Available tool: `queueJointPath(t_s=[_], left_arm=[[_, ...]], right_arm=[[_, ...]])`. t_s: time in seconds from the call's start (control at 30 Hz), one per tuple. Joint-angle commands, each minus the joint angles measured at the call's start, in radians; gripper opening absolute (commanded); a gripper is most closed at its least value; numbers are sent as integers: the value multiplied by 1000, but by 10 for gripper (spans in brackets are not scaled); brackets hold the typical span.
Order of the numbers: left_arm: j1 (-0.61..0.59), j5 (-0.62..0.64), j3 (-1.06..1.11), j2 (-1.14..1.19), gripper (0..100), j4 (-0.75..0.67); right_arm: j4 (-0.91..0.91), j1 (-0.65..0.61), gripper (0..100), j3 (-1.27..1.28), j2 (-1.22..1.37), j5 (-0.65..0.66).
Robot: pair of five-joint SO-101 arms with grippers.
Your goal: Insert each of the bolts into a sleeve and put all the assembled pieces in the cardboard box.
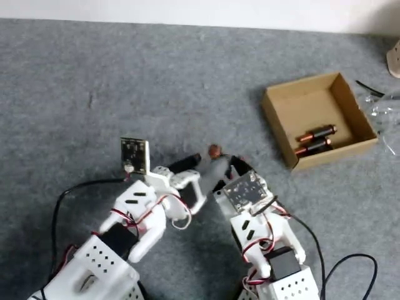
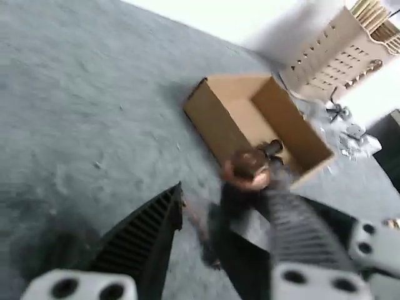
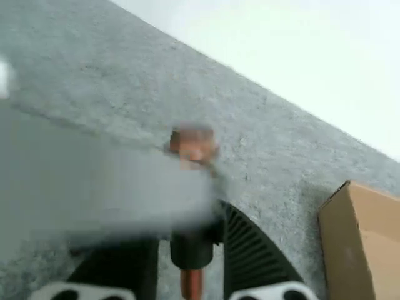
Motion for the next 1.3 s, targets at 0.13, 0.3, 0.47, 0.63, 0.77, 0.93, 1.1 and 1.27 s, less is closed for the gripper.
queueJointPath(t_s=[0.13, 0.3, 0.47, 0.63, 0.77, 0.93, 1.1, 1.27], left_arm=[[-229, 153, -35, -18, 438, -3], [-464, 319, -73, -18, 438, -2], [-486, 305, -64, -16, 438, 2], [-490, 164, -13, -16, 321, -2], [-493, 11, -4, -18, 75, 0], [-556, -164, -10, -18, 25, 2], [-602, -172, -4, -108, 9, 44], [-599, -173, -1, -390, 10, 290]], right_arm=[[-12, 12, 6, 140, -4, 11], [-12, 12, 6, 140, -5, 11], [-12, 13, 6, 140, -12, 11], [-18, 65, 6, 140, -13, 11], [-33, 79, 6, 140, -15, 11], [-33, 79, 6, 140, -8, 11], [-33, 81, 6, 140, -8, 11], [-33, 81, 6, 140, -10, 11]])
